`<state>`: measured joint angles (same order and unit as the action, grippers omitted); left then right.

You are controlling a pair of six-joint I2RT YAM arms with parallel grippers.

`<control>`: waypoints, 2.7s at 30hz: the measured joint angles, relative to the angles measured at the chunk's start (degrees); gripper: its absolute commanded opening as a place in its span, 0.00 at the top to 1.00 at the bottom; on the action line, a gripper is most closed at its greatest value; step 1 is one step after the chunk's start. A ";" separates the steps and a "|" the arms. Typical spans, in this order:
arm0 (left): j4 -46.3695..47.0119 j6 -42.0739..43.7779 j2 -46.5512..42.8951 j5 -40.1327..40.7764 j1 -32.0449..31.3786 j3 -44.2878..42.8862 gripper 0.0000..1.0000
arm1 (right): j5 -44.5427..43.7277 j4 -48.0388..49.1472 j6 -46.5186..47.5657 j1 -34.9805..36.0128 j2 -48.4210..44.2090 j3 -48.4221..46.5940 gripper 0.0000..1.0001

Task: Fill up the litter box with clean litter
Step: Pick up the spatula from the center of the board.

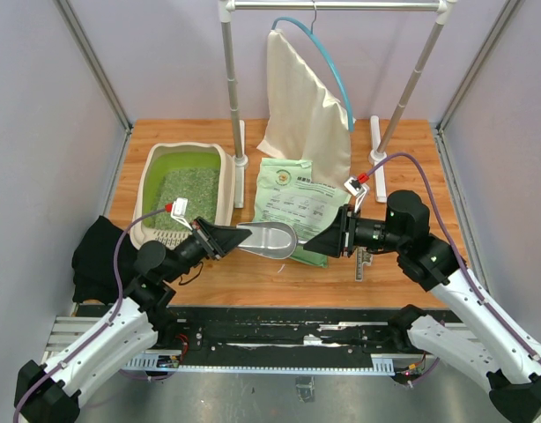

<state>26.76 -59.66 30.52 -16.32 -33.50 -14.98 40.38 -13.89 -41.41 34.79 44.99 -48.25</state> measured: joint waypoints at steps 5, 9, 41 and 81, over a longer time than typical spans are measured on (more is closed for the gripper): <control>0.44 -0.20 0.22 0.07 0.00 0.00 0.99 | 0.17 0.37 -0.55 0.00 -0.09 0.00 0.63; 0.66 -0.22 0.24 0.11 0.00 0.00 0.99 | 0.37 0.37 -0.57 0.00 -0.09 0.00 0.64; 3.48 -0.63 1.57 -0.17 0.00 0.00 0.99 | -0.61 0.37 -1.46 0.11 -0.42 0.11 0.93; 7.10 -1.70 4.44 4.07 -3.13 0.04 0.59 | -5.11 0.39 -2.73 0.68 -2.54 0.61 0.99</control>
<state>33.87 -61.36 34.96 -12.25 -36.62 -14.94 35.27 -13.50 -44.14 35.46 42.46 -47.64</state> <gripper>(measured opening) 0.070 0.260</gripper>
